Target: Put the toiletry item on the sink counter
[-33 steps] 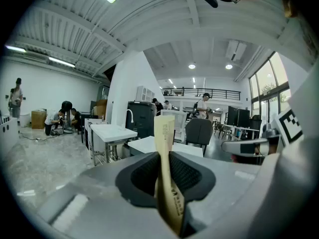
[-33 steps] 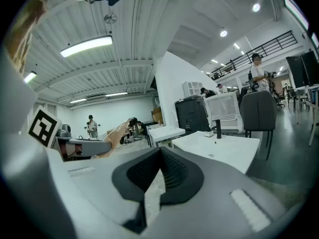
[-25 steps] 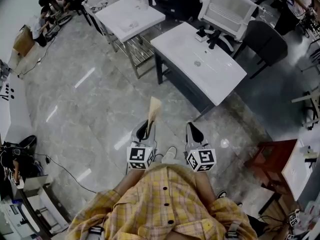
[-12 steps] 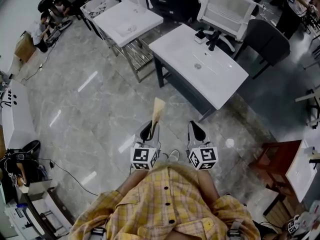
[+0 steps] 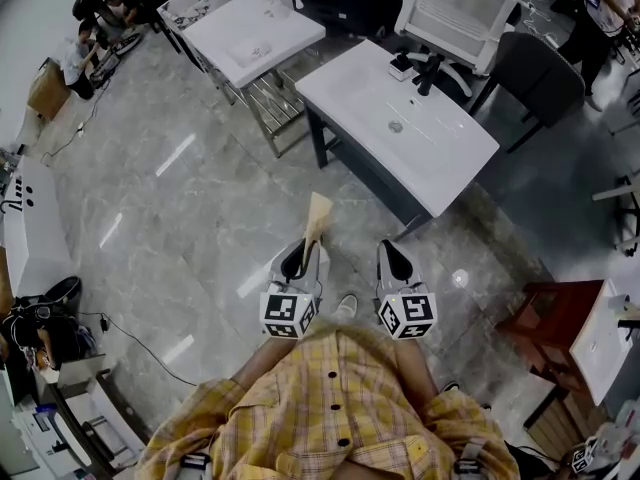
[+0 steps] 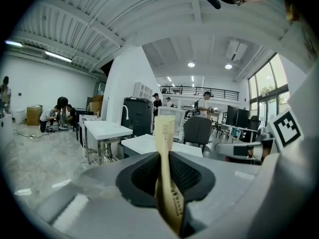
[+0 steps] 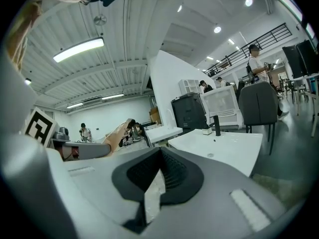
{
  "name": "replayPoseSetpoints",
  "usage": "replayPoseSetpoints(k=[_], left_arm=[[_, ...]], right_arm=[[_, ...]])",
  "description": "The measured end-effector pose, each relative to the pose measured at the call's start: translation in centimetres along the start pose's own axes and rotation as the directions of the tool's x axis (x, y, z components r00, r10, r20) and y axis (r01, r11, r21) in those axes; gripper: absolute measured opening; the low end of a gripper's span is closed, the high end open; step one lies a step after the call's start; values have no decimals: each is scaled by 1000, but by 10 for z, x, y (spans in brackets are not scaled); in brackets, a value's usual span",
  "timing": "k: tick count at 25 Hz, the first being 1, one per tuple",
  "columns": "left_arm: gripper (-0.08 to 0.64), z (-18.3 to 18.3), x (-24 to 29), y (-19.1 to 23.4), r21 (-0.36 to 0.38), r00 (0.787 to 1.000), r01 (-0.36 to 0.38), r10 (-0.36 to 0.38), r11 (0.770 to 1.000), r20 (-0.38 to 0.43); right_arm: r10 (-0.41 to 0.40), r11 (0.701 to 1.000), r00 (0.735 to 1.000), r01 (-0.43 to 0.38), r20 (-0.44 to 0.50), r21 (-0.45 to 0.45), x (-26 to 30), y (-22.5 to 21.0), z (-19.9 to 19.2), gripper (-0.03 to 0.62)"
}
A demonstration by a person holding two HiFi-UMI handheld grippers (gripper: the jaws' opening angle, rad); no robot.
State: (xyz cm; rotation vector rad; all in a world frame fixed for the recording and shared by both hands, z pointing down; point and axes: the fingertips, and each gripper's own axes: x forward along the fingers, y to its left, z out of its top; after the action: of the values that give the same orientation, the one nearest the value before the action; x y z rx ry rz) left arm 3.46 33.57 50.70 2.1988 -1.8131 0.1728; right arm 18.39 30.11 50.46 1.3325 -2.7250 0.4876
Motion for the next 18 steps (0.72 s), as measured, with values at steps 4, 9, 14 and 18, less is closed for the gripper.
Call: replayPoseSetpoints(k=[4, 9, 14, 18], left_arm=[[61, -1, 13, 8, -7, 1000, 1, -1, 1000, 2], [61, 4, 38, 23, -22, 1000, -9, 9, 1000, 14], [61, 1, 62, 48, -40, 1000, -19, 19, 999, -6], [61, 8, 92, 75, -48, 999, -23, 21, 999, -23]], right_arm=[[-3, 1000, 1000, 3, -4, -11, 13, -4, 2, 2], [0, 1000, 1000, -1, -28, -26, 39, -15, 3, 1], [9, 999, 999, -11, -45, -30, 79, -18, 4, 1], [9, 999, 998, -11, -63, -31, 113, -24, 9, 0]])
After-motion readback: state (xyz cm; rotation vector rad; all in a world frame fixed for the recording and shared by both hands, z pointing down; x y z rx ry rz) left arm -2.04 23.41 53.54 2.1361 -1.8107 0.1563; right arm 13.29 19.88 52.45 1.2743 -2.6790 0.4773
